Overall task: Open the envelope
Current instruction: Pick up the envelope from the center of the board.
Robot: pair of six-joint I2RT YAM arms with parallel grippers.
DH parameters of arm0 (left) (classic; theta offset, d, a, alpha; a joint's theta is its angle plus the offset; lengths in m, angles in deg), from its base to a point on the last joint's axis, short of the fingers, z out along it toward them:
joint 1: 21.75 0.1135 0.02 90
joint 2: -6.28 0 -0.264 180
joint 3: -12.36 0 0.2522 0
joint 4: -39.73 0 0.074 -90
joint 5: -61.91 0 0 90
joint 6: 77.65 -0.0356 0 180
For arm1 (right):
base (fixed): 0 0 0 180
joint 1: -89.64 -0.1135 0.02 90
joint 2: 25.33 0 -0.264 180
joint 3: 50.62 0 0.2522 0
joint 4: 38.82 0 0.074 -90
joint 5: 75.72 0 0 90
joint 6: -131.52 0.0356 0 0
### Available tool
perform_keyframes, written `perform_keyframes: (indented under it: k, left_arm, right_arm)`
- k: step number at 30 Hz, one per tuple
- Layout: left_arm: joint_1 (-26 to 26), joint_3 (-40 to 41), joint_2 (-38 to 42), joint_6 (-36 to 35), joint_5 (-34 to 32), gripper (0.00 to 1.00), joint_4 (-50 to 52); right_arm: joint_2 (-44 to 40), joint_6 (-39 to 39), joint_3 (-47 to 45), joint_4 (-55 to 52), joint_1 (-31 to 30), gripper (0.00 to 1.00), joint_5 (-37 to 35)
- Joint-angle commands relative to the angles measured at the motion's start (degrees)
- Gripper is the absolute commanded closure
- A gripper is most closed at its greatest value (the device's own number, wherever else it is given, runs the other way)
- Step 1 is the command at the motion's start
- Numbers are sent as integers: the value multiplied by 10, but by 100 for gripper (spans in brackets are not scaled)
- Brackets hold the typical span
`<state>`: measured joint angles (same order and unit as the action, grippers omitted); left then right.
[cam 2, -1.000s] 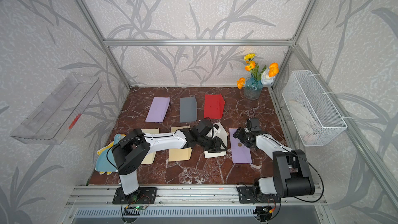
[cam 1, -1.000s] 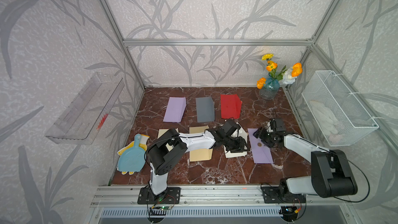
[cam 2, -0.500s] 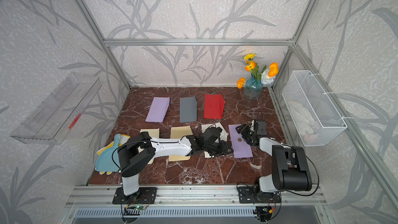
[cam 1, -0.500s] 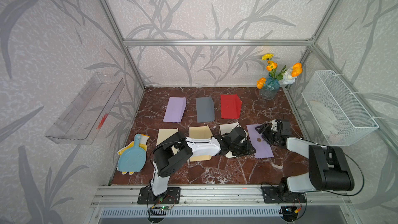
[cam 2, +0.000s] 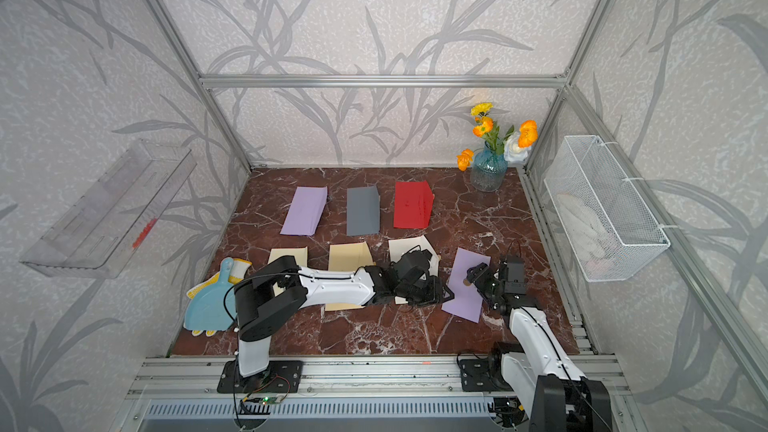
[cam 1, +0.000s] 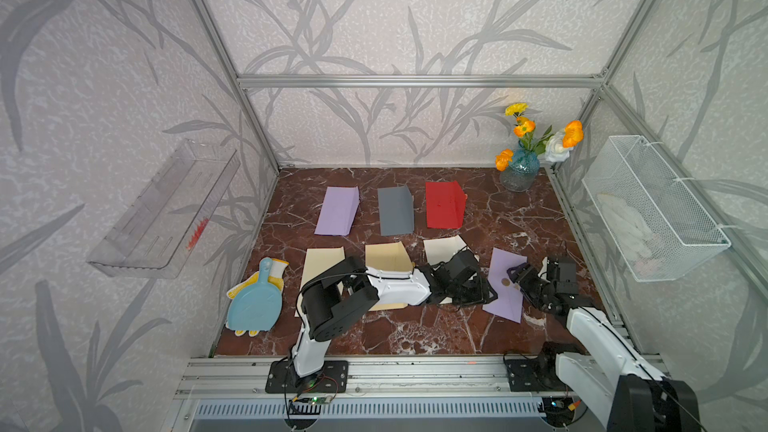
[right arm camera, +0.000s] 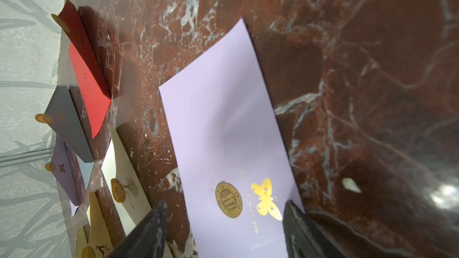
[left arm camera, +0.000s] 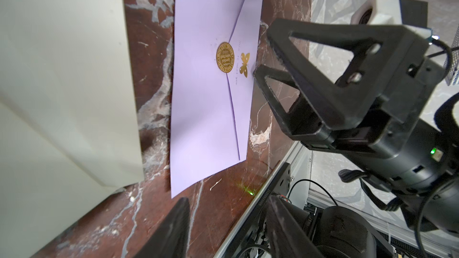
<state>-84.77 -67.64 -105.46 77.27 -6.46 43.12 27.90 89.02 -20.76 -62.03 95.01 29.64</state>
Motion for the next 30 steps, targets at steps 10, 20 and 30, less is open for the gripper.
perform_keyframes:
  k: [10,20,30]
  left_arm:
    - [0,35,4,13,-31,49,-19]
    - [2,40,3,16,-32,48,-26]
    - [4,29,-11,22,-22,48,-19]
  right_arm:
    - [39,-38,26,-47,2,28,33]
    - [-40,-28,50,-49,2,28,28]
    - [117,-61,99,20,2,28,73]
